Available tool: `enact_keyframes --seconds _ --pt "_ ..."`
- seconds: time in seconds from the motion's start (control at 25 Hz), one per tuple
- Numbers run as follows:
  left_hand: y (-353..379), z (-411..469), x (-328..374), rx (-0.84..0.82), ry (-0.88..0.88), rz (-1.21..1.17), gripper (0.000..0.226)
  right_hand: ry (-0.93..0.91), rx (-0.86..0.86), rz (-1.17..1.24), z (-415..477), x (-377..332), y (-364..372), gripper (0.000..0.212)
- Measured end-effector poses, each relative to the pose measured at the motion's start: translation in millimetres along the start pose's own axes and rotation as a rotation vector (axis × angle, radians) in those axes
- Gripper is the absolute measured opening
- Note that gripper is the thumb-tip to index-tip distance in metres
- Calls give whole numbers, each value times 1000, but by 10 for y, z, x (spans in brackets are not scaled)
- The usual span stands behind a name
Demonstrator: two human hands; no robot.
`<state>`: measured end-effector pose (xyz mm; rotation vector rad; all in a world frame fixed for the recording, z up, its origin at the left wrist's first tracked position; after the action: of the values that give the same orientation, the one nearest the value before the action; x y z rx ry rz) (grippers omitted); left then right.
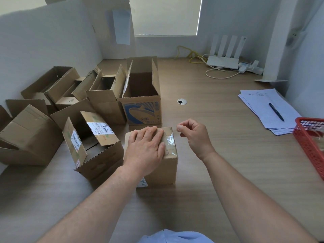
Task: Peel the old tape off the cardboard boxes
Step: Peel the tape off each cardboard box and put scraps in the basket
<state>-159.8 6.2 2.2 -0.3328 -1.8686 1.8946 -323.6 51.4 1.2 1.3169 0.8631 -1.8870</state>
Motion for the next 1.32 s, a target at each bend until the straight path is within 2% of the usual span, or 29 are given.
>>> enact_keyframes --seconds 0.16,0.36,0.56,0.76,0.88,1.0,1.04,1.12,1.2,1.32 --pt "-5 22 -21 -5 4 0 55 -84 -43 -67 -106 -129 -87 19" --pt "-25 35 -2 -27 2 5 56 -107 45 -69 -185 -170 -118 21" --pt "-13 124 -108 -364 118 -59 81 -68 64 -59 -165 -149 -151 17" --pt "5 116 -103 -301 126 -34 82 -145 63 -121 -194 -234 -104 22" --pt "13 124 -115 -299 118 -48 80 -154 145 -129 -257 -224 -176 23" --pt "15 139 -121 -314 118 -77 81 -132 161 -140 -279 -174 -210 16" --pt "11 138 -125 -324 121 -86 82 -123 121 -201 -290 -151 -195 19" --pt "2 146 -145 -334 126 -93 84 -125 38 -348 -356 -90 -144 41" --pt "-3 141 -141 -320 130 -73 84 -123 5 -389 -464 -35 -73 57" --pt "3 139 -115 -282 123 -51 83 -205 105 -400 -600 -81 -111 72"
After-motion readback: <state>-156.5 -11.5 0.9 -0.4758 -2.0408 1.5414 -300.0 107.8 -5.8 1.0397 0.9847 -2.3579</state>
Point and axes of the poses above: each hand's wrist, its own z-axis towards the middle knuckle, its own y-axis out of the palm, x = y × z, the point moved 7 cm from there along z, towards the middle knuckle, and after that the axes turned 15 degrees about -y, right-handed, at the moved point
